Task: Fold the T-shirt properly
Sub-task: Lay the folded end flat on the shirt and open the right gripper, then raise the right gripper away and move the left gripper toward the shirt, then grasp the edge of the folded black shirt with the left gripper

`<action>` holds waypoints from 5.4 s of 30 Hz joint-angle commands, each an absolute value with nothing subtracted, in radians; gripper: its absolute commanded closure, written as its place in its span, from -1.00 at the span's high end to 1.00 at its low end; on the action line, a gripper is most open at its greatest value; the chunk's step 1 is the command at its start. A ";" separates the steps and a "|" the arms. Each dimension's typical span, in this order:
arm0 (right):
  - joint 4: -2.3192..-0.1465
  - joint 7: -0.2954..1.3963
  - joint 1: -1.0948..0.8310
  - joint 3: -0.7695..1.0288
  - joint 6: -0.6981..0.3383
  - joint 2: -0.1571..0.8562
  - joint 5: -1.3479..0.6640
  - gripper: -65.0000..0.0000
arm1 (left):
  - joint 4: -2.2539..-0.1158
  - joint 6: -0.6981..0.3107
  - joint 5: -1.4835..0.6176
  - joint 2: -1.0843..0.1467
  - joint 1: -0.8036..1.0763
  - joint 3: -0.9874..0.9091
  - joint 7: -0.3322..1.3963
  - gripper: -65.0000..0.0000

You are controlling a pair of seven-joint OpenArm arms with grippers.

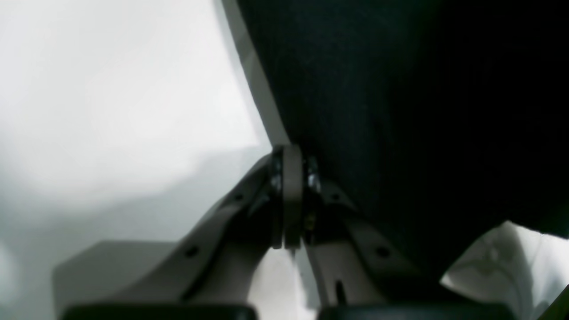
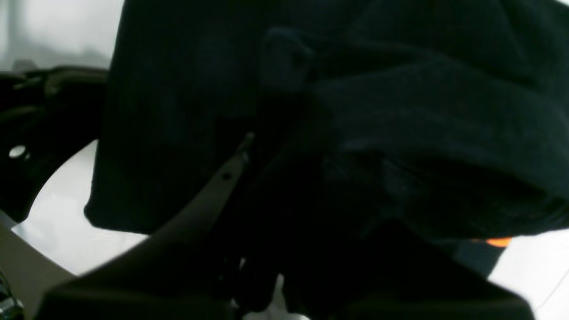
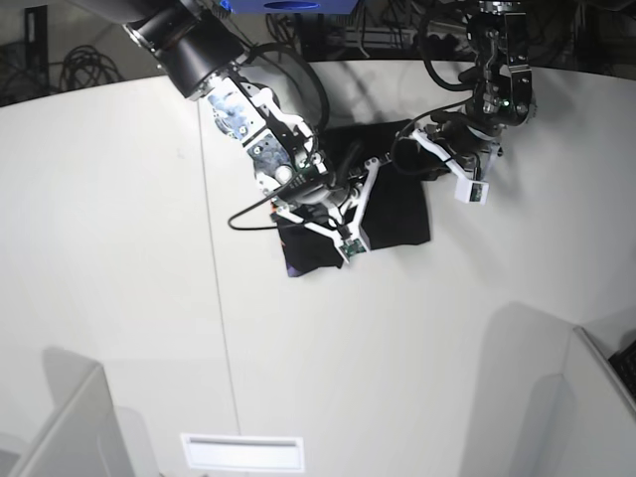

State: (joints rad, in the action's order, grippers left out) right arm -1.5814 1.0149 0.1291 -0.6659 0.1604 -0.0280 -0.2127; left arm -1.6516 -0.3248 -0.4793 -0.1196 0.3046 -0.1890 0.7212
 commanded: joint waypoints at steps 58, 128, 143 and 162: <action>-1.821 0.995 0.059 -0.769 0.156 -0.099 -0.222 0.14 | -1.905 -0.565 -0.481 -0.159 0.410 -0.805 0.931 -1.00; -1.896 0.575 -0.341 0.070 -0.183 0.150 -0.222 -1.00 | -1.584 -0.518 -1.073 -0.041 0.278 -0.478 1.012 0.61; -1.896 0.575 -0.334 0.071 -0.183 0.151 -0.222 -1.00 | -1.469 -0.516 -0.943 0.015 0.222 -0.450 1.006 0.47; -1.896 0.573 -0.338 0.151 -0.183 0.143 -0.222 -1.00 | -1.469 -0.433 -0.881 0.042 0.174 -0.423 1.010 -0.39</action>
